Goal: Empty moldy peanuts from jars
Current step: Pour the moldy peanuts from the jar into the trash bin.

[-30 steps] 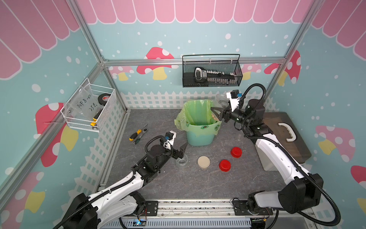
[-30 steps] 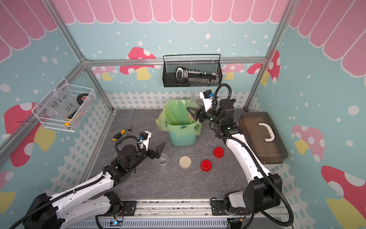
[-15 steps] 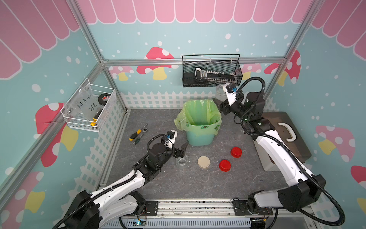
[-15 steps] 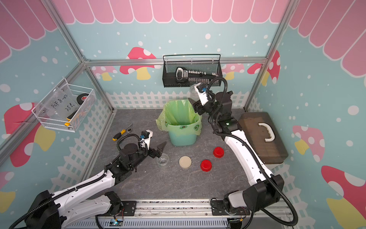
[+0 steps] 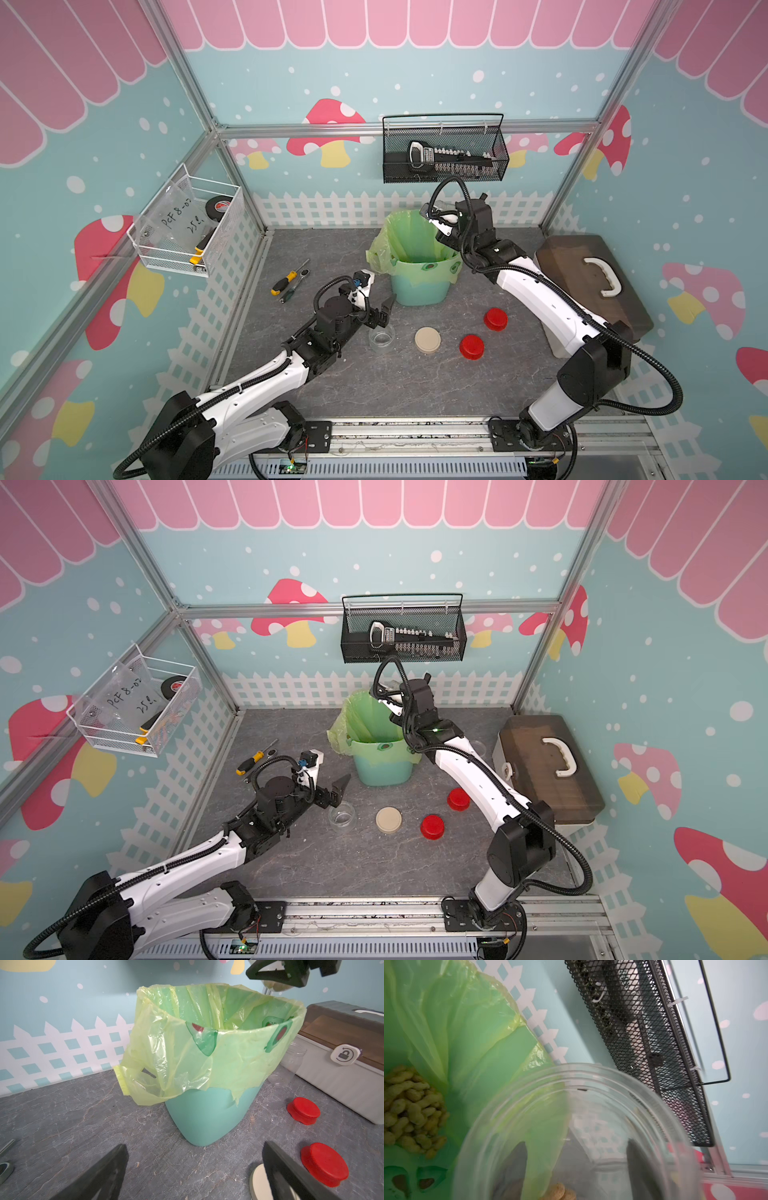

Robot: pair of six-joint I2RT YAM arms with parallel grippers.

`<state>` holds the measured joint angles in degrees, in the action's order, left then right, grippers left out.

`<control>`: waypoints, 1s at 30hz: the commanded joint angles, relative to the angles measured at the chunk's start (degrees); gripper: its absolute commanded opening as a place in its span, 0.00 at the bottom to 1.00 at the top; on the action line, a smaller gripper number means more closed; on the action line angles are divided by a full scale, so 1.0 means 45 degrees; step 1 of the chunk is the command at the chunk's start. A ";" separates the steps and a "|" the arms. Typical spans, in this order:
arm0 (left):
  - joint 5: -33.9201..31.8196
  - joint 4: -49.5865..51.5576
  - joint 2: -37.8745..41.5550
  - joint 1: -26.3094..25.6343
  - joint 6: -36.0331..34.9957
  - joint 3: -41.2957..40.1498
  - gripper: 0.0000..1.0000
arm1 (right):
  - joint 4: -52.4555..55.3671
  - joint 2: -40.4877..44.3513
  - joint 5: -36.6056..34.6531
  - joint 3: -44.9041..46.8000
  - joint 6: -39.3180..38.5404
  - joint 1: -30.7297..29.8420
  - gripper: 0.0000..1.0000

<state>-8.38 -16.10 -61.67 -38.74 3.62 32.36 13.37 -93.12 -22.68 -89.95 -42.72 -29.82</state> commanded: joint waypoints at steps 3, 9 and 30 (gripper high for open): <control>0.0076 -0.0113 0.0585 -0.0018 -0.0149 -0.0178 0.99 | -0.0538 -0.0681 -0.2174 -0.0220 -0.2625 -0.0392 0.36; 0.0130 -0.0197 0.0697 -0.0020 -0.0141 -0.0290 0.99 | -0.2096 -0.0770 -0.2397 0.0320 -0.4721 -0.0801 0.34; 0.0133 -0.0407 0.0657 -0.0004 -0.0143 -0.0324 0.99 | -0.3925 -0.1086 -0.3713 0.1177 -0.8728 -0.1030 0.34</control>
<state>-7.53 -16.78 -59.29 -38.74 3.64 31.31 -1.17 -98.83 -38.24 -85.38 -79.35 -34.15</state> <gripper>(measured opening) 0.992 0.702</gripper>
